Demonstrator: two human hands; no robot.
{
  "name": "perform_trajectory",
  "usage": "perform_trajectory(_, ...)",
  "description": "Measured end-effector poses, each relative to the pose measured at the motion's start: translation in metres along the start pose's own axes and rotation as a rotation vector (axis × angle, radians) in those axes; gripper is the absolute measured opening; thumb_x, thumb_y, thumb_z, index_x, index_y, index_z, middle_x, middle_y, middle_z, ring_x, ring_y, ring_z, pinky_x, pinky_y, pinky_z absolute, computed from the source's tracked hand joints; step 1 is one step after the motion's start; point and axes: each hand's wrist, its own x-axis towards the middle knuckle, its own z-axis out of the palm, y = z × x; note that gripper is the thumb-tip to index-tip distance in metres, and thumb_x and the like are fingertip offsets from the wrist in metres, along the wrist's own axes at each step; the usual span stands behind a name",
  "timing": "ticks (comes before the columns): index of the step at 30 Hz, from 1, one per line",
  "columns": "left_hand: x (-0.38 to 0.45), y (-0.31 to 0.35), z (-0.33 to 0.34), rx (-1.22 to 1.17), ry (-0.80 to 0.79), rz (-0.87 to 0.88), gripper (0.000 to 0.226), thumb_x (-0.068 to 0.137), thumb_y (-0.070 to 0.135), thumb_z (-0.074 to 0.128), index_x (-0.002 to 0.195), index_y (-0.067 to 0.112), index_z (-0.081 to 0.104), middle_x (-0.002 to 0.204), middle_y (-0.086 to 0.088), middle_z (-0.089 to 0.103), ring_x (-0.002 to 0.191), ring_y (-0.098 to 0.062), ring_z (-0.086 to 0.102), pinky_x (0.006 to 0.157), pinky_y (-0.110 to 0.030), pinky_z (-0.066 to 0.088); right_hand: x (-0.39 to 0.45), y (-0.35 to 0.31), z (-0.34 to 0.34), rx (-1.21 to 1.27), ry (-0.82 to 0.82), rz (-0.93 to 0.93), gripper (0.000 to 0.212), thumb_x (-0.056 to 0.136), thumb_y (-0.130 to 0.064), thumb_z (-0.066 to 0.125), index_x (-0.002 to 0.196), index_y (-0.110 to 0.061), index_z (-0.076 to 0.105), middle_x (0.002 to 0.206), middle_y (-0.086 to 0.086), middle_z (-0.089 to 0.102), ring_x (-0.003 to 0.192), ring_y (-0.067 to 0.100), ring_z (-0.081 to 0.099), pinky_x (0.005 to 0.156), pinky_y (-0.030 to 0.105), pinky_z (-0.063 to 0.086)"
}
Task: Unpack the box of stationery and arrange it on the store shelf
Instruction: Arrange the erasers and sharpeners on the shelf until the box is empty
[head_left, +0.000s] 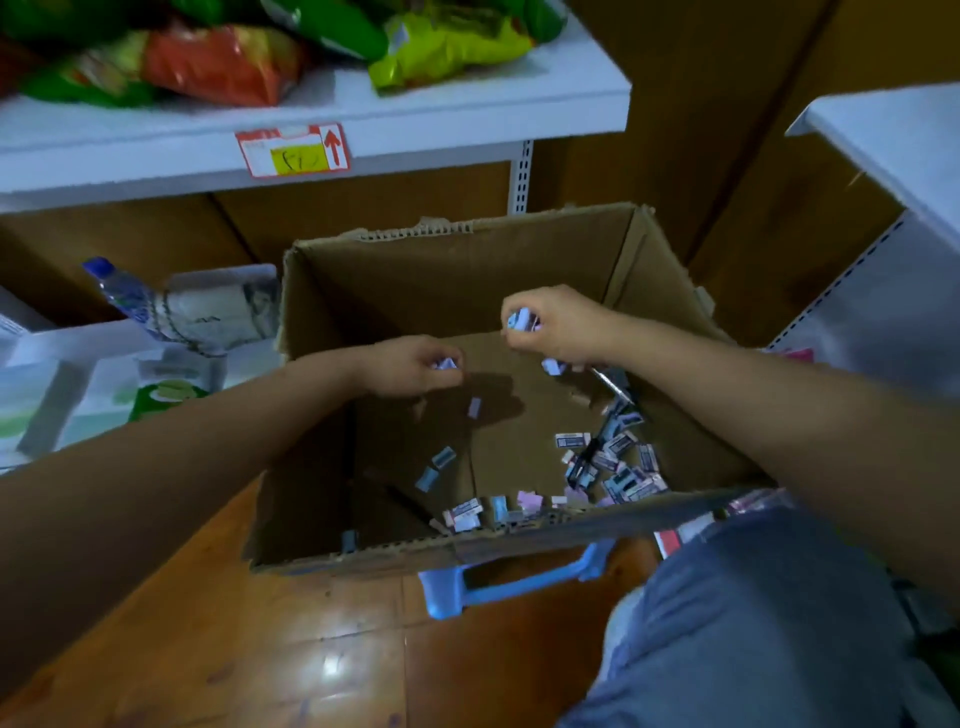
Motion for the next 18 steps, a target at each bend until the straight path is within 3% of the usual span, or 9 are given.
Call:
perform_trajectory(4,-0.014,0.031,-0.011,-0.091,0.182,0.039,0.030,0.103,0.032,0.039,0.080,0.023,0.055,0.073,0.000,0.055,0.065,-0.015,0.049,0.056,-0.029,0.041,-0.017,-0.020,-0.025,0.130,0.197,-0.044,0.014,0.093,-0.033,0.057,0.083,-0.022,0.060,0.079,0.001,0.062,0.068,0.018,0.059,0.062,0.039,0.053)
perform_trajectory(7,-0.027,0.058,-0.022,-0.259,0.349,0.131,0.031,0.103,0.025,0.035,0.076,0.020,0.050,0.064,-0.001,0.050,0.051,-0.012,0.041,0.039,-0.019,0.031,-0.046,-0.033,-0.061,0.373,0.342,-0.075,0.018,0.093,-0.026,0.057,0.077,-0.018,0.058,0.063,0.003,0.058,0.058,0.024,0.052,0.057,0.046,0.048)
perform_trajectory(8,-0.030,0.070,-0.025,-0.328,0.395,0.168,0.032,0.103,0.023,0.035,0.074,0.020,0.049,0.061,0.000,0.049,0.049,-0.012,0.038,0.038,-0.018,0.029,-0.061,-0.038,-0.076,0.478,0.387,-0.090,0.019,0.094,-0.024,0.057,0.076,-0.018,0.056,0.060,0.002,0.055,0.057,0.025,0.049,0.052,0.046,0.044)
perform_trajectory(11,-0.038,0.126,-0.021,-0.406,0.471,0.276,0.033,0.099,0.023,0.037,0.068,0.020,0.048,0.059,0.002,0.047,0.049,-0.012,0.037,0.042,-0.021,0.028,-0.128,-0.055,-0.118,0.737,0.485,-0.122,0.018,0.099,-0.019,0.053,0.081,-0.017,0.051,0.057,0.000,0.046,0.052,0.020,0.041,0.042,0.024,0.029)
perform_trajectory(14,-0.043,0.205,0.013,-0.467,0.395,0.402,0.035,0.100,0.025,0.038,0.067,0.017,0.048,0.058,0.000,0.045,0.043,-0.011,0.036,0.042,-0.020,0.027,-0.218,-0.055,-0.146,0.678,0.606,-0.131,0.014,0.100,-0.019,0.053,0.086,-0.016,0.052,0.058,0.000,0.046,0.050,0.017,0.043,0.044,0.026,0.032)
perform_trajectory(18,-0.050,0.319,0.098,-0.447,0.139,0.620,0.035,0.100,0.020,0.037,0.066,0.017,0.048,0.054,-0.003,0.044,0.038,-0.010,0.033,0.038,-0.018,0.024,-0.358,-0.026,-0.149,0.479,0.822,-0.014,0.022,0.095,-0.021,0.057,0.073,-0.019,0.052,0.054,-0.002,0.048,0.052,0.020,0.042,0.060,0.056,0.046)
